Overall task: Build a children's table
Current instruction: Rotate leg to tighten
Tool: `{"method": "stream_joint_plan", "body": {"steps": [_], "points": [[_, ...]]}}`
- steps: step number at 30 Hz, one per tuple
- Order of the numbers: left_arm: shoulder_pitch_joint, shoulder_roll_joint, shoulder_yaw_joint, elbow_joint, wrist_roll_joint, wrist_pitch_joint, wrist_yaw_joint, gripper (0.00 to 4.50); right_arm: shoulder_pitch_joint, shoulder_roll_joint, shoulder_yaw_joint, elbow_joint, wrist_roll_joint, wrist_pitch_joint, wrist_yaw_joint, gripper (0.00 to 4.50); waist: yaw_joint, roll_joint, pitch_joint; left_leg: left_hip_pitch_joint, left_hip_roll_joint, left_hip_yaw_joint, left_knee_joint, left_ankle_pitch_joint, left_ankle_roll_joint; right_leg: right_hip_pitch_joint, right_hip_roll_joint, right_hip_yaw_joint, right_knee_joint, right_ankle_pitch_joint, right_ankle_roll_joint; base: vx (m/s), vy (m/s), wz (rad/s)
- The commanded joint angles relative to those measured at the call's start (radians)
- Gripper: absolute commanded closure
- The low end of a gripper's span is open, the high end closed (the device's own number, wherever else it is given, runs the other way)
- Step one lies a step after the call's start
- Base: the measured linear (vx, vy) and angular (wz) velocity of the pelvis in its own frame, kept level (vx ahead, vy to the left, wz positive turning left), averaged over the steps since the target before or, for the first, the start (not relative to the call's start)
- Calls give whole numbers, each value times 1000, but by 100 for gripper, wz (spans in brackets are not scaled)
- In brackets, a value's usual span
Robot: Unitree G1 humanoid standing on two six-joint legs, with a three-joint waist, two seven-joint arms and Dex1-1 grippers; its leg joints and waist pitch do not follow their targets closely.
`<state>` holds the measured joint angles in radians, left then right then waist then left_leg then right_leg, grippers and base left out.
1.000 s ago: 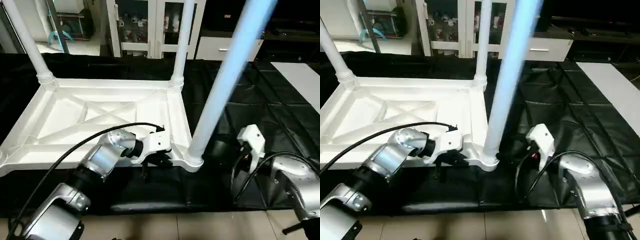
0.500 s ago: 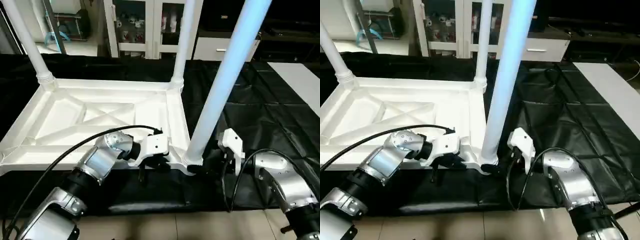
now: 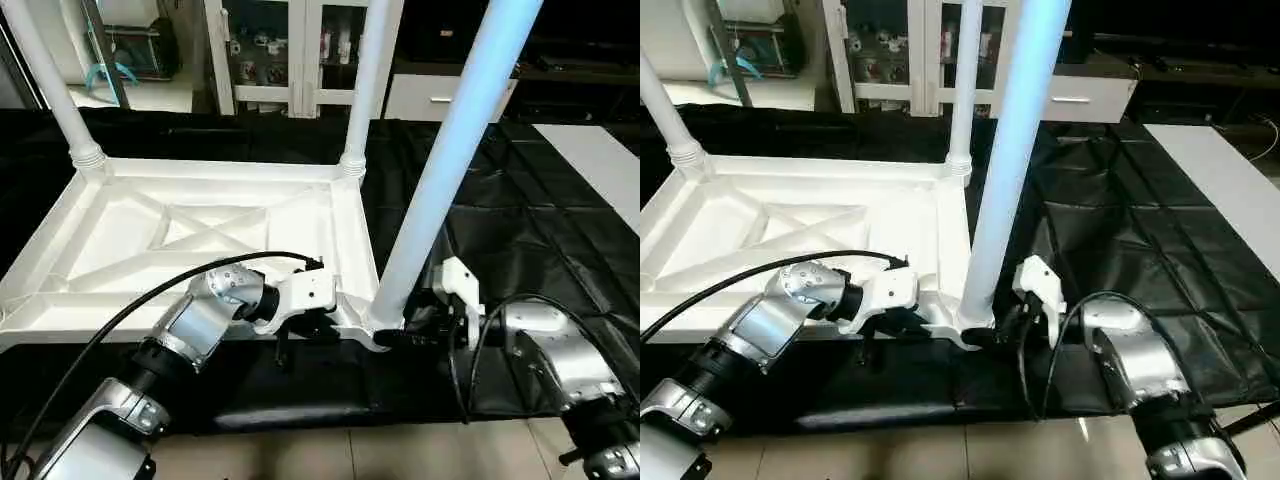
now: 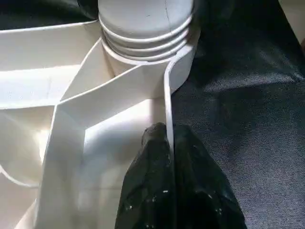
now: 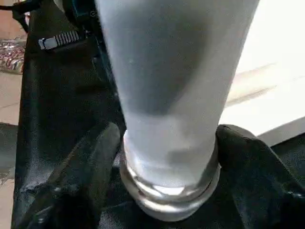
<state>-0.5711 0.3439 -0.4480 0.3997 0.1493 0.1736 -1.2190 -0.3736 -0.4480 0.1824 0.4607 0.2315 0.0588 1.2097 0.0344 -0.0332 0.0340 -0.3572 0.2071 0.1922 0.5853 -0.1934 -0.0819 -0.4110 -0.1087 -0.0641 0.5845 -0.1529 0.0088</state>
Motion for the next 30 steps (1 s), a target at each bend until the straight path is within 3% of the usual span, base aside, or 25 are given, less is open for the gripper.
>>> {"method": "stream_joint_plan", "body": {"steps": [1, 8, 17, 20, 23, 25, 26, 27, 29, 30], "points": [[40, -4, -47, 25, -2, 9, -27, 450, -20, 6, 9, 22, -10, -16, 18, 151, -1, -20, -53, -3, 23, -5, -69, -231, 79, 43, -30, 29, -63, -315, -210, 0, 0, 0], [44, -3, -48, 19, -1, 16, -26, 450, -40, 18, 19, 55, -18, -29, 36, 194, -2, -22, -52, 0, 24, -6, -72, -260, 68, 41, -29, 30, -66, -340, -199, 0, 0, 0], [48, -4, -47, 13, -3, 27, -23, 450, -45, 35, 17, 86, -25, -39, 36, 199, -4, -25, -54, -1, 24, -7, -73, -269, 64, 41, -28, 30, -66, -338, -199, 0, 0, 0], [44, -12, -33, 23, -2, 41, 4, 450, -47, 60, -14, 99, -14, 6, -39, 199, -5, -26, -53, -1, 23, -8, -75, -279, 59, 40, -28, 30, -68, -356, -191, 0, 0, 0], [25, -54, 12, 45, -18, 88, 78, 450, -47, 115, -62, 119, -6, 46, -187, 200, -14, -26, -46, 0, 21, -11, -80, -329, 33, 34, -27, 28, -77, -442, -167, 0, 0, 0], [-24, -126, 65, 105, 1, 133, 247, 450, -50, 195, -104, 129, 2, 74, -347, 200, -23, -26, -44, 5, 17, -14, -80, -375, 13, 29, -27, 24, -88, -532, -132, 0, 0, 0], [-24, -126, 65, 105, 1, 133, 247, 450, -50, 195, -104, 129, 2, 74, -347, 200, -25, -25, -47, 13, 17, -17, -77, -391, 2, 23, -29, 23, -94, -556, -119, 0, 0, 0], [-49, -160, 86, 138, 9, 155, 321, 450, -58, 240, -124, 137, 7, 81, -424, 200, -34, -27, -49, 1, 17, -22, -81, -384, 2, 32, -29, 21, -89, -536, -117, 0, 0, 0], [-90, -215, 117, 191, 15, 201, 431, 450, -80, 305, -138, 169, -17, 65, -556, 202, -39, -22, -50, -3, 17, -25, -84, -383, 0, 33, -29, 18, -89, -518, -116, 0, 0, 0], [-111, -240, 128, 216, 20, 225, 477, 450, -95, 335, -138, 192, -41, 41, -623, 203, -44, -24, -49, 2, 13, -22, -81, -393, -1, 25, -27, 17, -95, -533, -113, 0, 0, 0]]}}
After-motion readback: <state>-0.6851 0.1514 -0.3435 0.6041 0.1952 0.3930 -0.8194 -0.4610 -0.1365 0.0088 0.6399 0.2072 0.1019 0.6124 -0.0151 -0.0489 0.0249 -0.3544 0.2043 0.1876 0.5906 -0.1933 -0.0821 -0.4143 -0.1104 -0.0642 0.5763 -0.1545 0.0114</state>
